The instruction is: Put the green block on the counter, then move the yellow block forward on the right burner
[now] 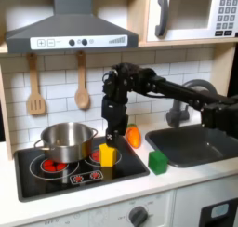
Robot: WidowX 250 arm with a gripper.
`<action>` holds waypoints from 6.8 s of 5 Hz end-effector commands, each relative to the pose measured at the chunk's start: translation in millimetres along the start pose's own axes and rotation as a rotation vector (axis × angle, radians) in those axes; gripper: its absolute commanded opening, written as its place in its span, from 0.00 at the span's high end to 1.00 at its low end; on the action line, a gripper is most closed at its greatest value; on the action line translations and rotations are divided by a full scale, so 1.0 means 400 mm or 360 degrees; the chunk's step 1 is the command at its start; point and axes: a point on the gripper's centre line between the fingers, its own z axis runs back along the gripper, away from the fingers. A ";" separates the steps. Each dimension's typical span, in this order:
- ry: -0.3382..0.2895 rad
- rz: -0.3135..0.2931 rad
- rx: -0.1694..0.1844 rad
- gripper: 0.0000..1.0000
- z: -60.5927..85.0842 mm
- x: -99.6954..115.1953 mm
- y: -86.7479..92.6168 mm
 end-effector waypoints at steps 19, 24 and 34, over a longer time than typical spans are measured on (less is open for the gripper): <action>0.0031 0.0328 0.0119 0.00 -0.050 0.016 0.066; 0.0068 0.0256 0.0146 1.00 -0.083 0.014 0.060; 0.0205 -0.0479 -0.0041 1.00 -0.041 -0.104 0.106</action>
